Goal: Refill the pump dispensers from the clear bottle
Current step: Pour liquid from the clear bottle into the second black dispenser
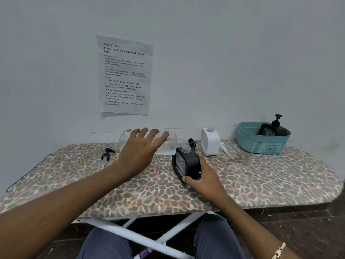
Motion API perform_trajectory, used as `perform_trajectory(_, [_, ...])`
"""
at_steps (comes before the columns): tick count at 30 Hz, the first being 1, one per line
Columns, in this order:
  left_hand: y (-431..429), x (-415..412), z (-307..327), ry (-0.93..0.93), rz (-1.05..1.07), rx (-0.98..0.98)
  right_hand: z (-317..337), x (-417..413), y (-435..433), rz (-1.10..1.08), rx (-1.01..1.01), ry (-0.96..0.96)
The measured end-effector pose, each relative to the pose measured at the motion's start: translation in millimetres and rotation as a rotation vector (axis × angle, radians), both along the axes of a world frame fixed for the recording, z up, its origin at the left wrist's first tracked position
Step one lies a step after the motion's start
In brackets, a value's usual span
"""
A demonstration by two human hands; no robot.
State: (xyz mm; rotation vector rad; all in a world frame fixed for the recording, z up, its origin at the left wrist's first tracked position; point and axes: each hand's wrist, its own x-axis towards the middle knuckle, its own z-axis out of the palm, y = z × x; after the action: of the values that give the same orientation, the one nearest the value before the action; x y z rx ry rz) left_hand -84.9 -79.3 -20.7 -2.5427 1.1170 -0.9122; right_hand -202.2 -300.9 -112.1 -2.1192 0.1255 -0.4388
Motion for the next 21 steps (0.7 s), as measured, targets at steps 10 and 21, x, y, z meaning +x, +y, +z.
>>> perform_trajectory(10, [-0.6,0.6,-0.3,0.002,0.002,0.003,-0.9,0.9,-0.2,-0.004,-0.005,-0.007])
perform_trajectory(21, [-0.7,0.2,0.3,0.006,0.004,0.001,-0.8,1.3,0.0,-0.007,-0.004,-0.011])
